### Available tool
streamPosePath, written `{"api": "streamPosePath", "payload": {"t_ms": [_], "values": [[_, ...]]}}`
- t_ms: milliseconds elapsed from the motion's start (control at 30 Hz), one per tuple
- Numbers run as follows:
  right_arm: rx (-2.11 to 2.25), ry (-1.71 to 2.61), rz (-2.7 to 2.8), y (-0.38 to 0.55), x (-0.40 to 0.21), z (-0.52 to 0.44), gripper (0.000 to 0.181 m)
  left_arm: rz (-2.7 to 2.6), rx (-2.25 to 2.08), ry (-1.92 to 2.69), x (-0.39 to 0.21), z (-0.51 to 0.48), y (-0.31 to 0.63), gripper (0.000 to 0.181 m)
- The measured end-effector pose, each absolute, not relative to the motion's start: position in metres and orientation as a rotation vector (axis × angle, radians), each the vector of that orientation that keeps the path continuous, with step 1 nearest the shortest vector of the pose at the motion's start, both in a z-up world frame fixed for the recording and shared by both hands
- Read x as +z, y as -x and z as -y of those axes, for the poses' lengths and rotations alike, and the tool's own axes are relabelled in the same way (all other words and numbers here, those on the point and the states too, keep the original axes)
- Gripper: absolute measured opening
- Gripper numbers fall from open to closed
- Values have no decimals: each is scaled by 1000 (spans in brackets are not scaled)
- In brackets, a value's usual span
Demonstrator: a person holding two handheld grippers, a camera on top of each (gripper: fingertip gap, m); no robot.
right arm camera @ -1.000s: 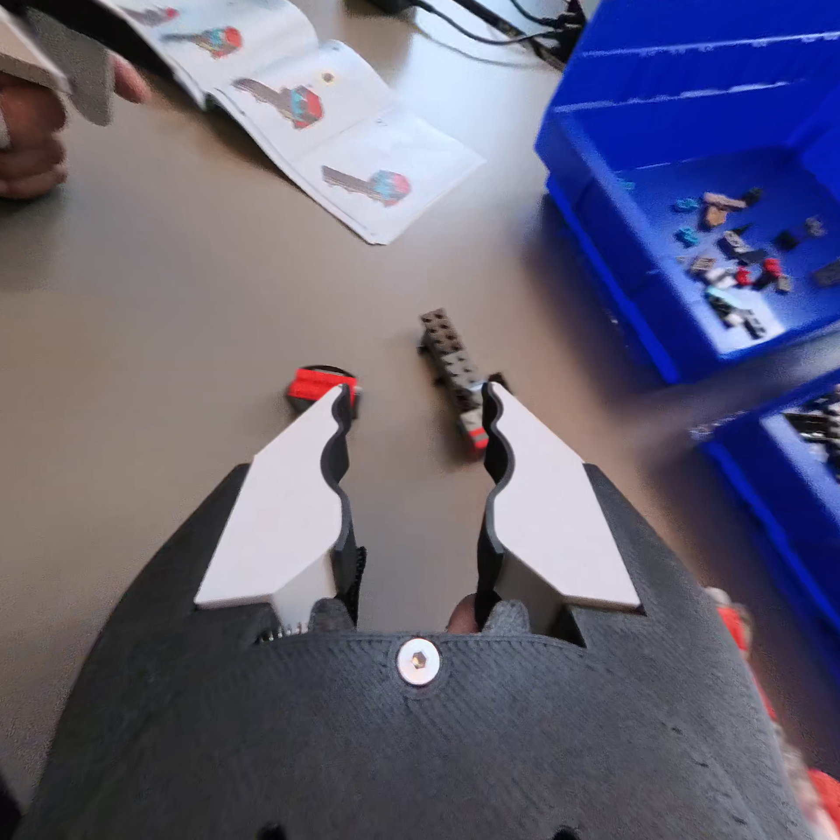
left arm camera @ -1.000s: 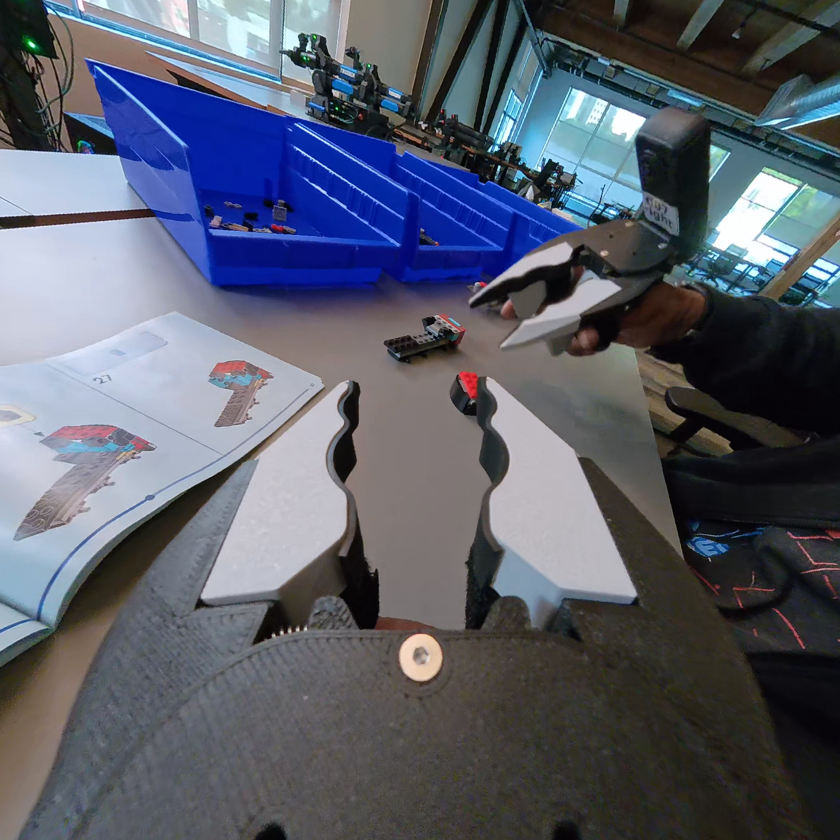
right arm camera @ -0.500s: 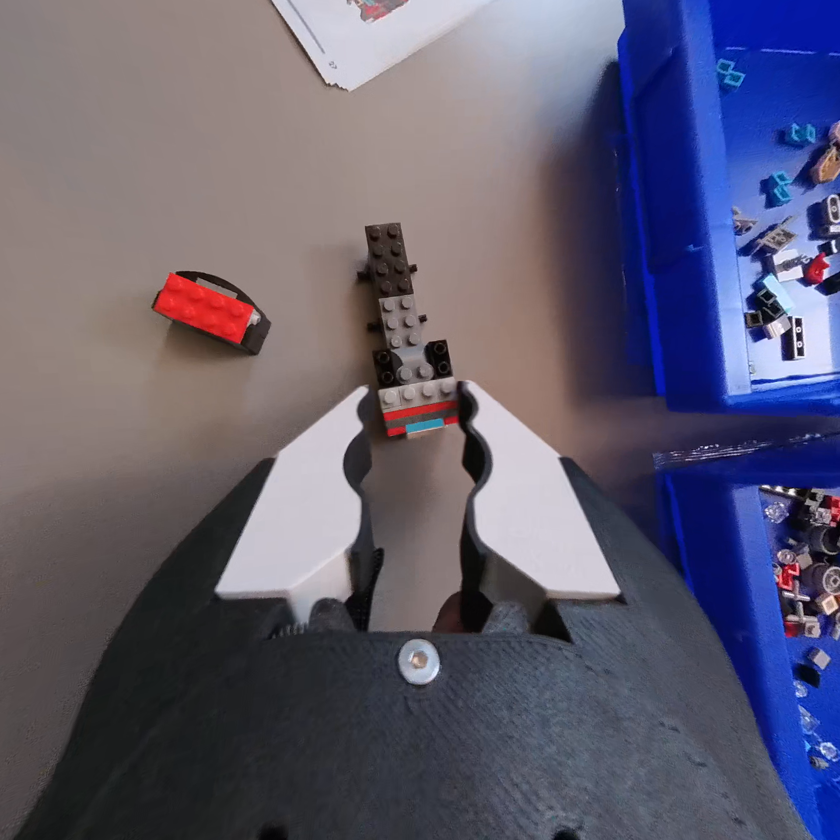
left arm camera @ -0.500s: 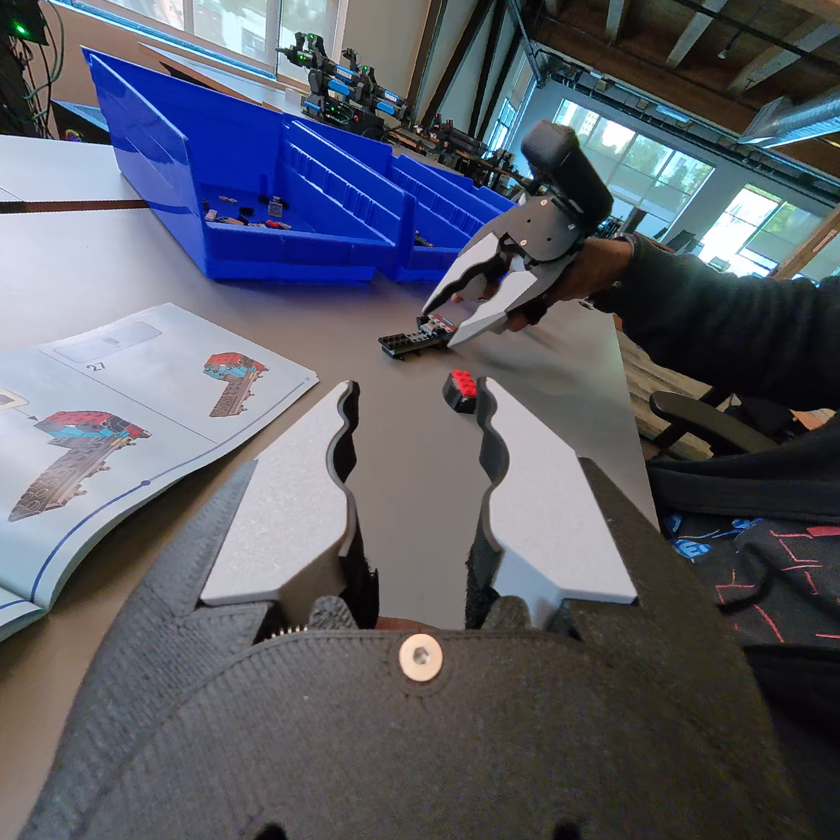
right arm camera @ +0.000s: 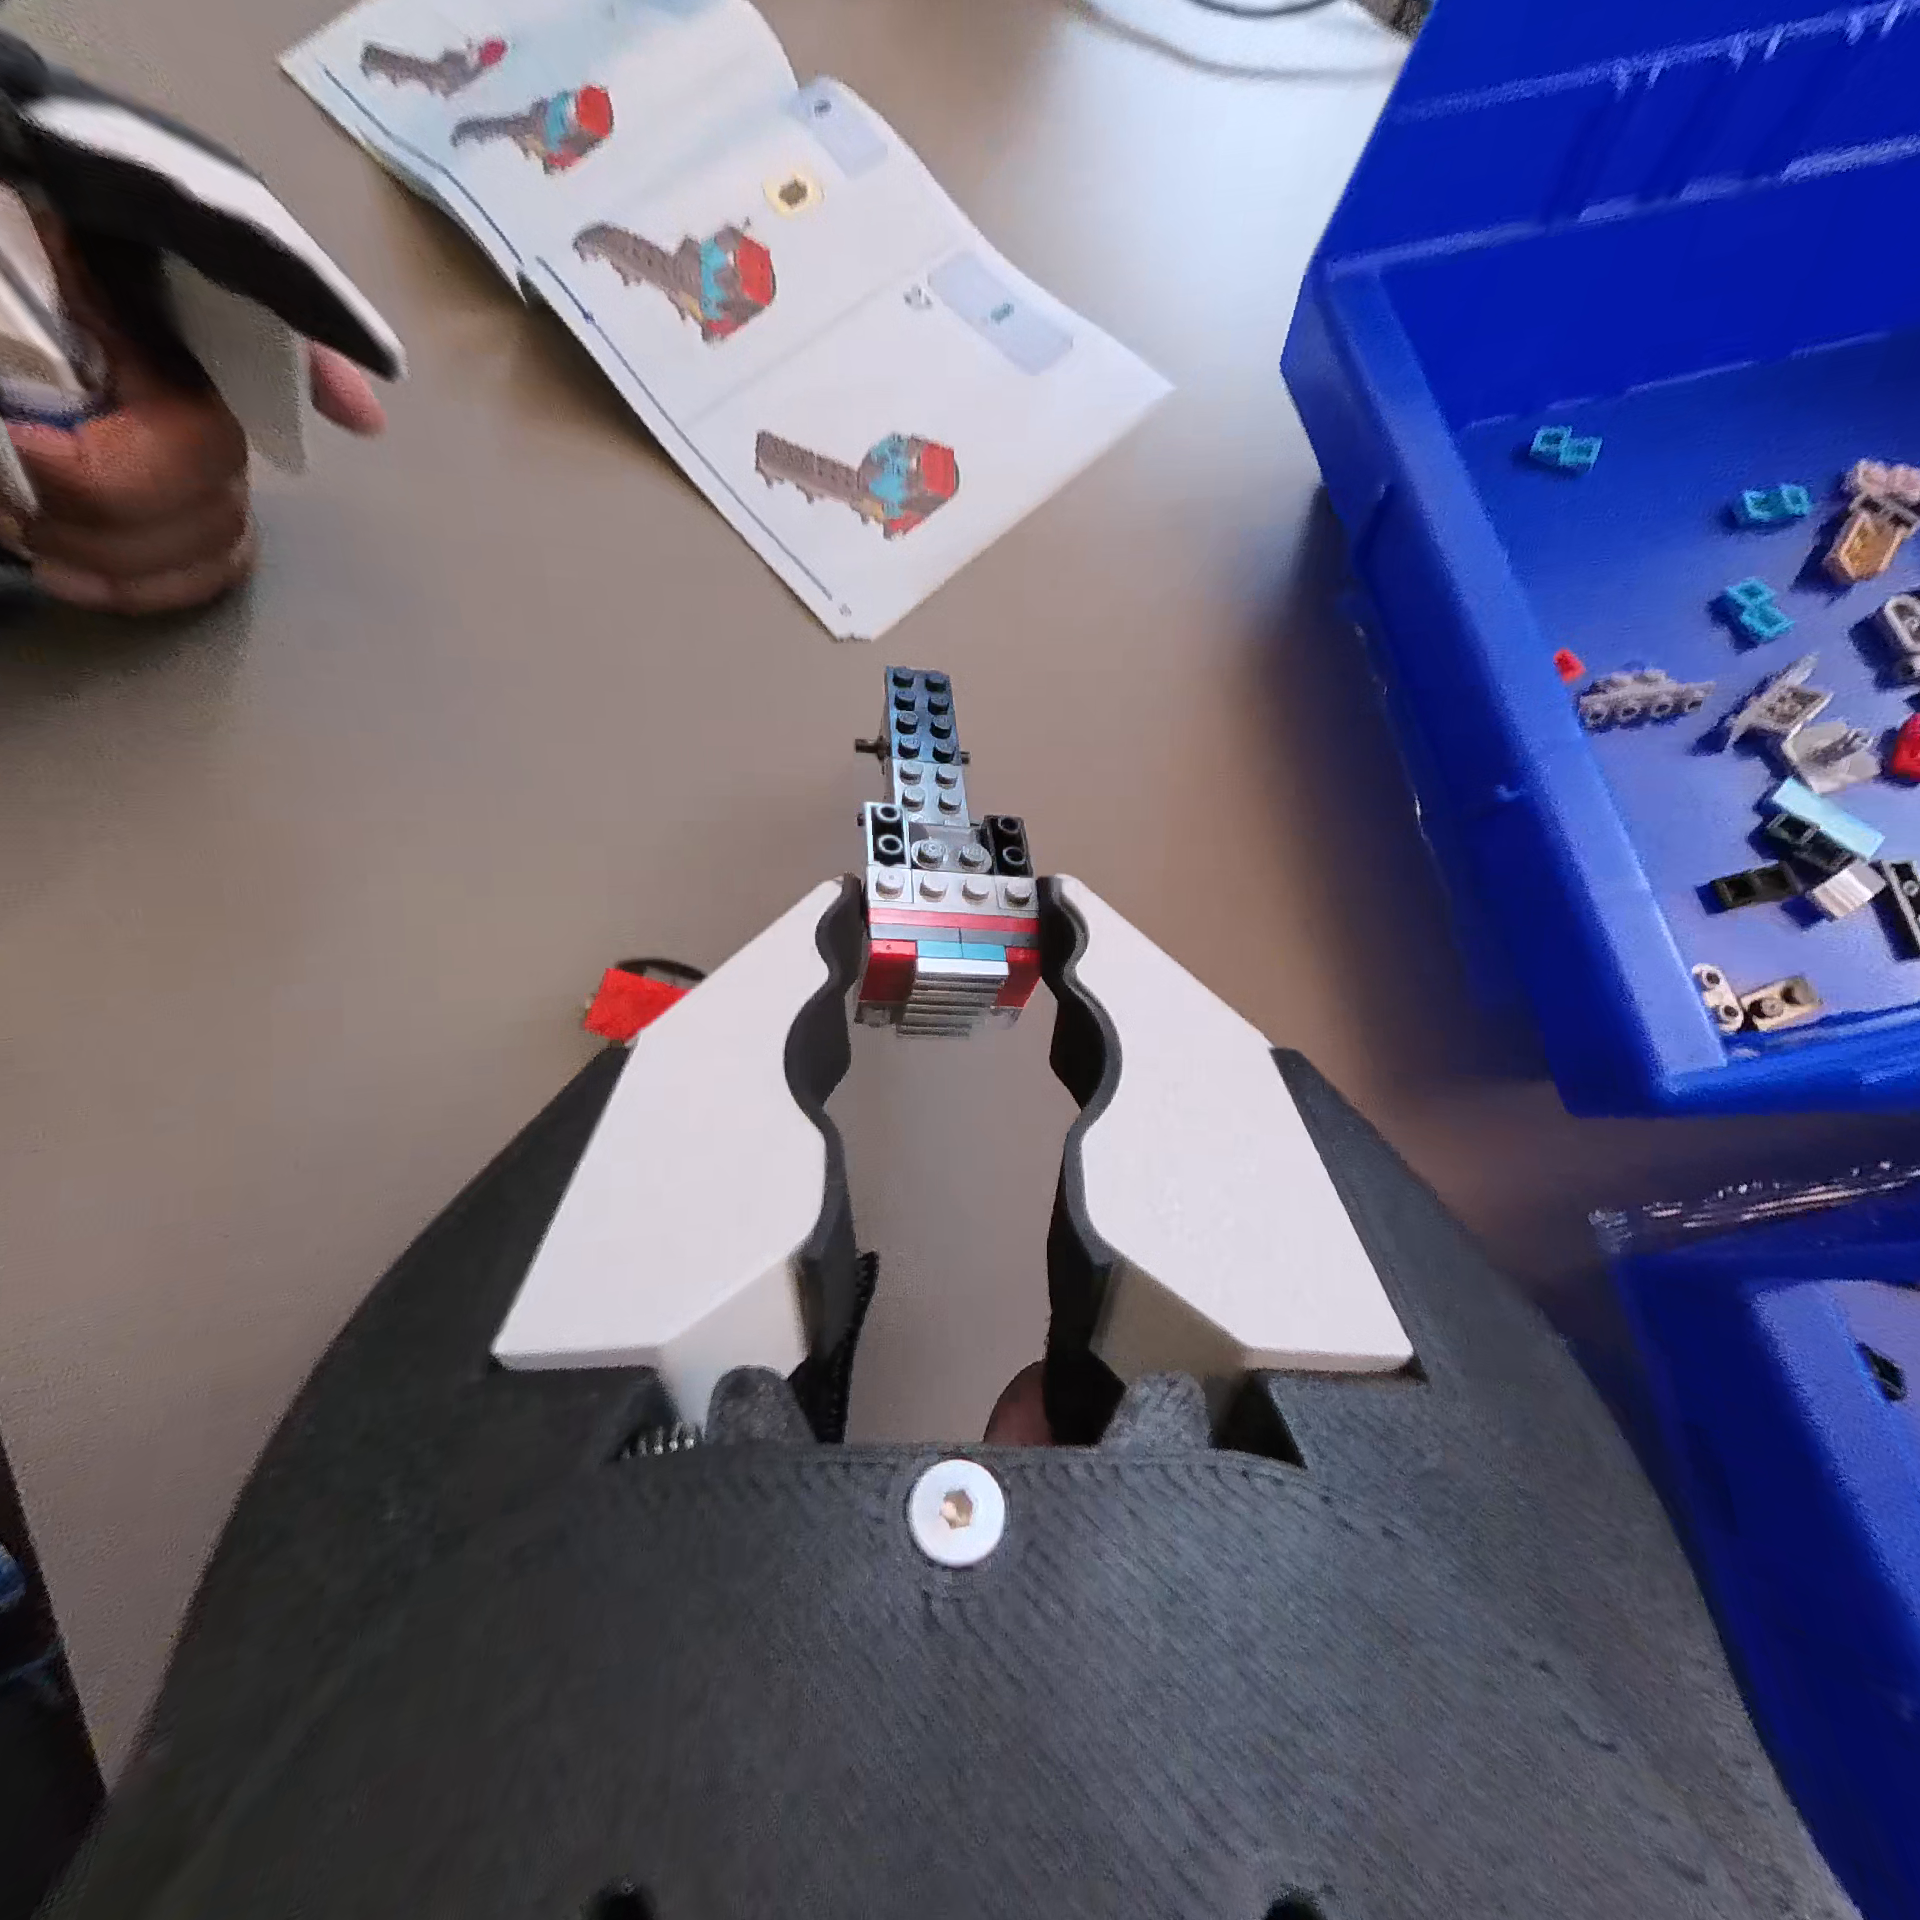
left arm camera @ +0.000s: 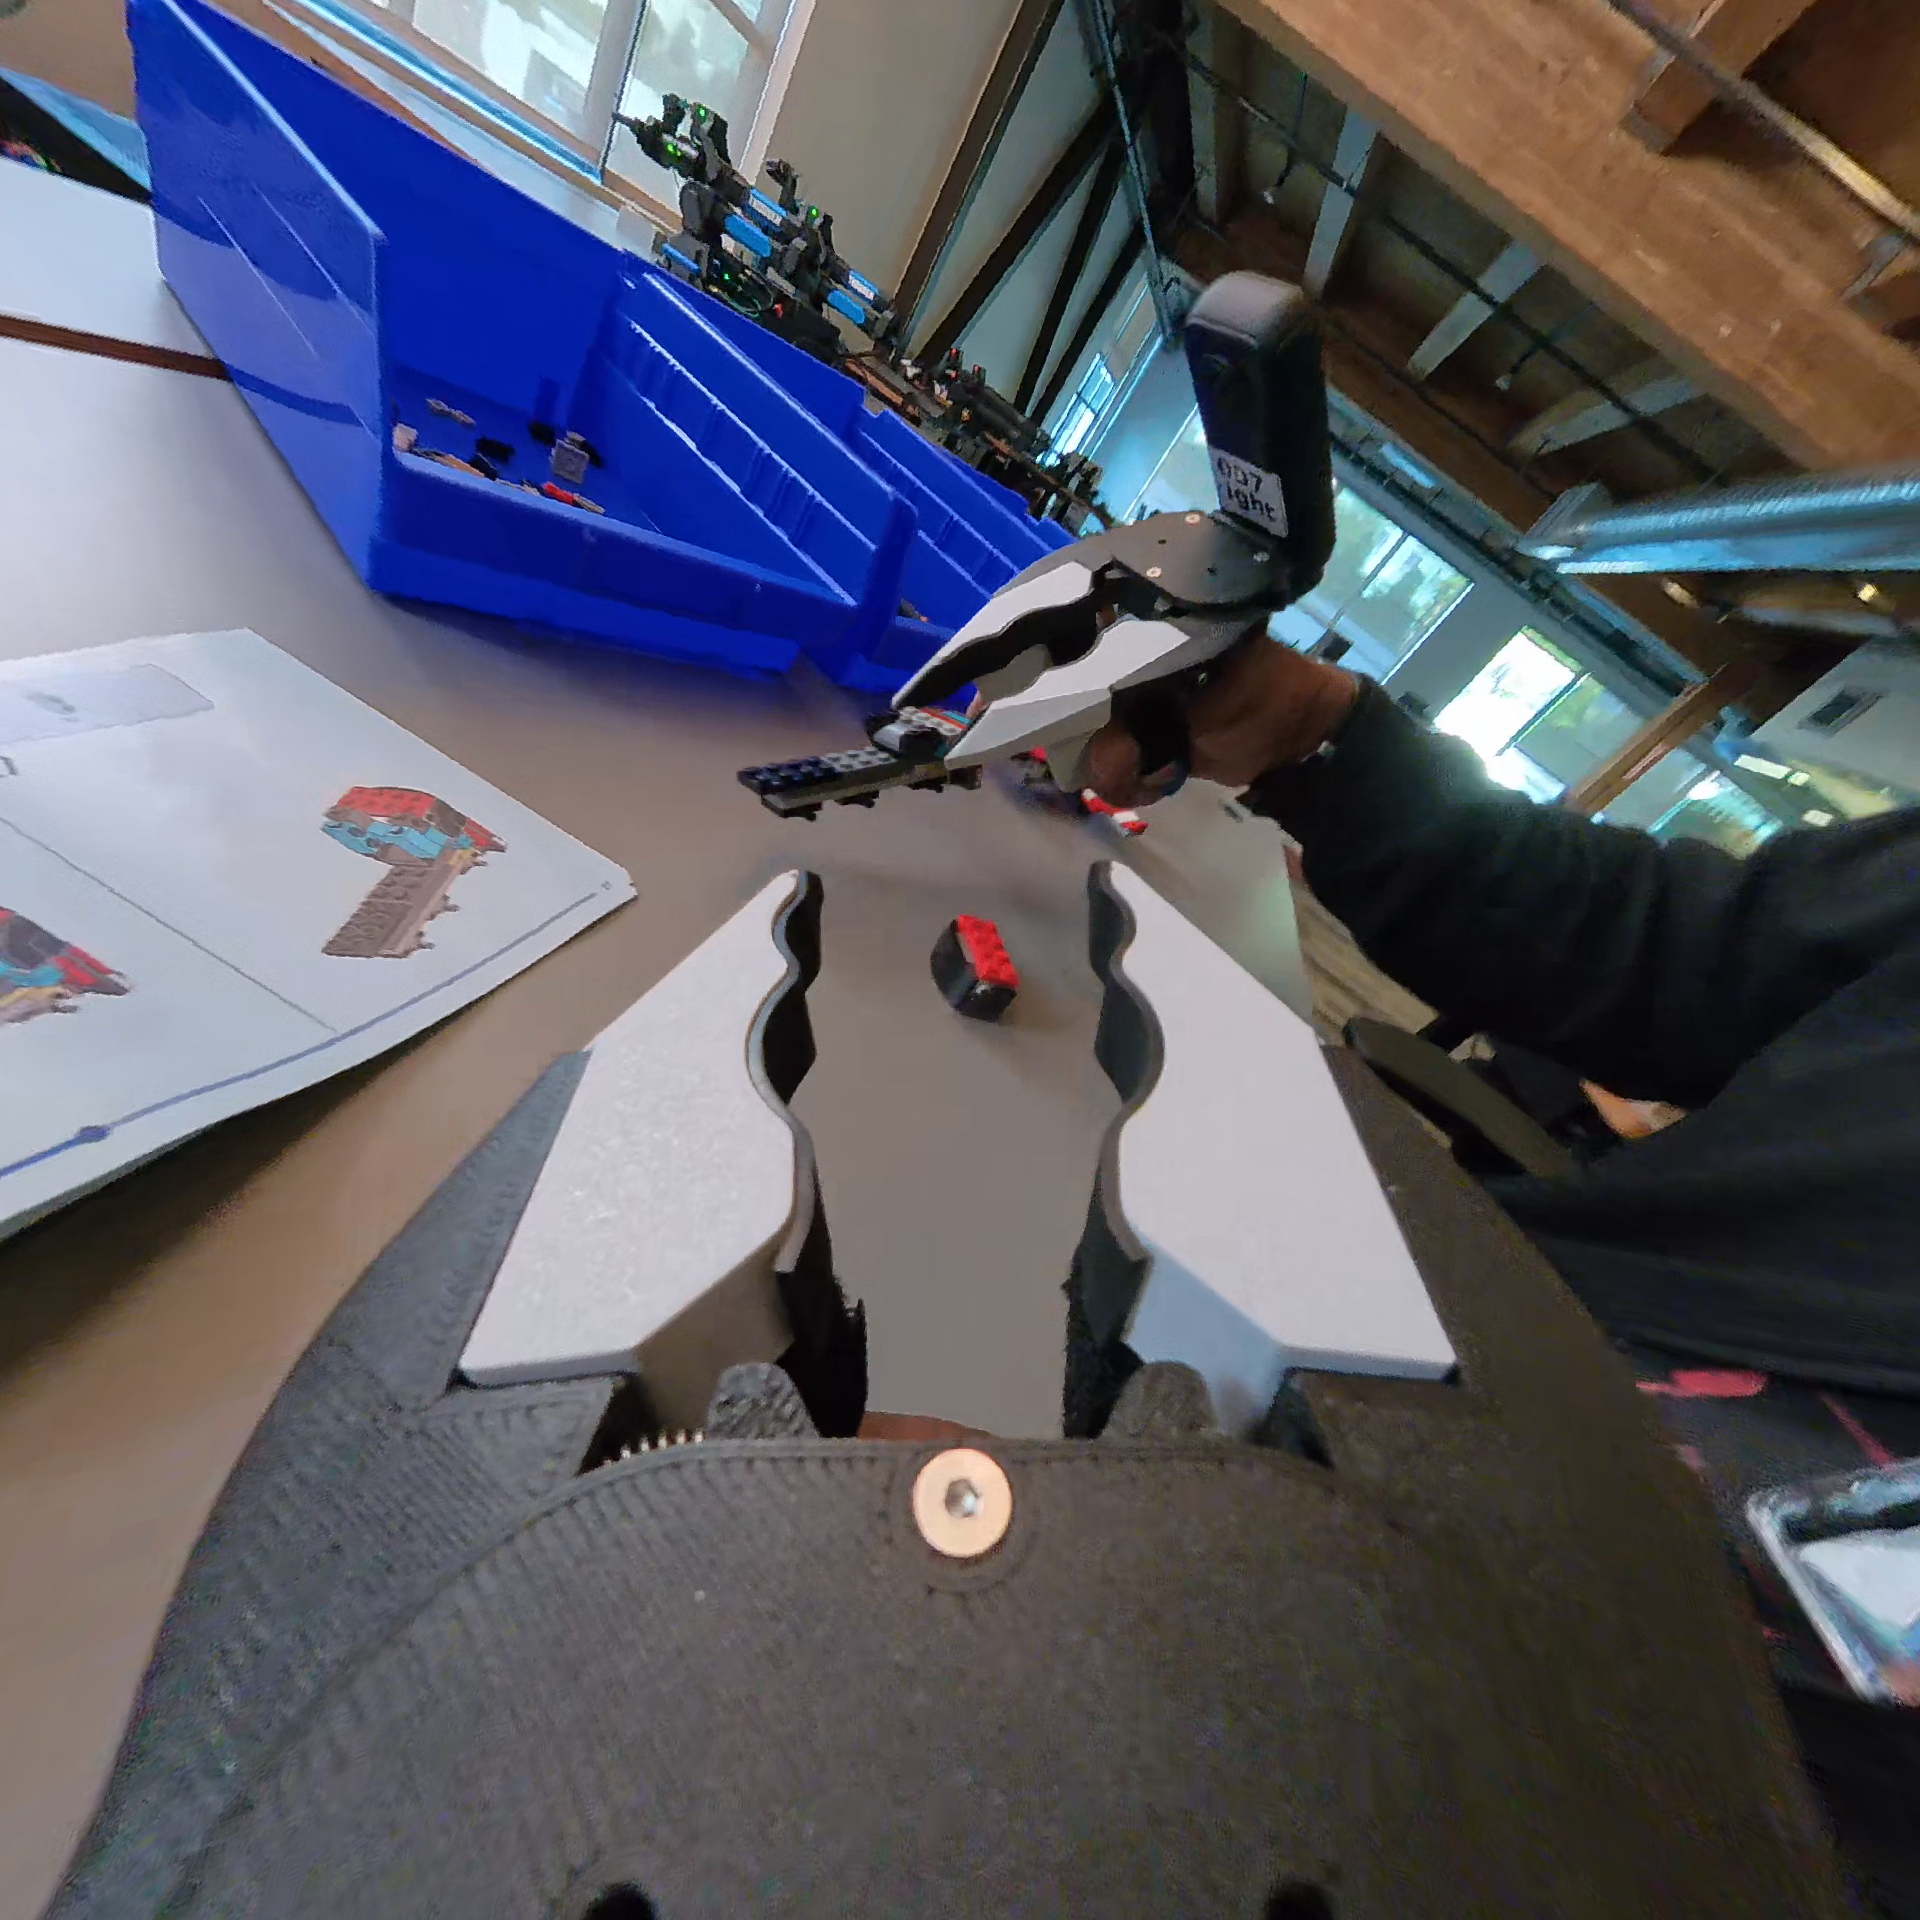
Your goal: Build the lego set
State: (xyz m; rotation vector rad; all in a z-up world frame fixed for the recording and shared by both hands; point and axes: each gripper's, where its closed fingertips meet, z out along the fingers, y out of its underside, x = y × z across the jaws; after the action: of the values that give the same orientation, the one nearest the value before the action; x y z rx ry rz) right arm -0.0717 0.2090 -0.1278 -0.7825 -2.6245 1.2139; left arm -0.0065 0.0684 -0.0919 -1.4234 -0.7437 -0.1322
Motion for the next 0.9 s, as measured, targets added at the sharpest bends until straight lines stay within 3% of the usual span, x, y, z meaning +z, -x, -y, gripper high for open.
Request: {"api": "streamPosePath", "payload": {"t_ms": [367, 900], "values": [[1480, 291, 2420, 36, -57, -137, 34, 1064, -563, 856, -79, -99, 36, 54], [1502, -362, 2437, -17, -43, -105, 35, 913, -695, 929, -63, -90, -4, 52]]}}
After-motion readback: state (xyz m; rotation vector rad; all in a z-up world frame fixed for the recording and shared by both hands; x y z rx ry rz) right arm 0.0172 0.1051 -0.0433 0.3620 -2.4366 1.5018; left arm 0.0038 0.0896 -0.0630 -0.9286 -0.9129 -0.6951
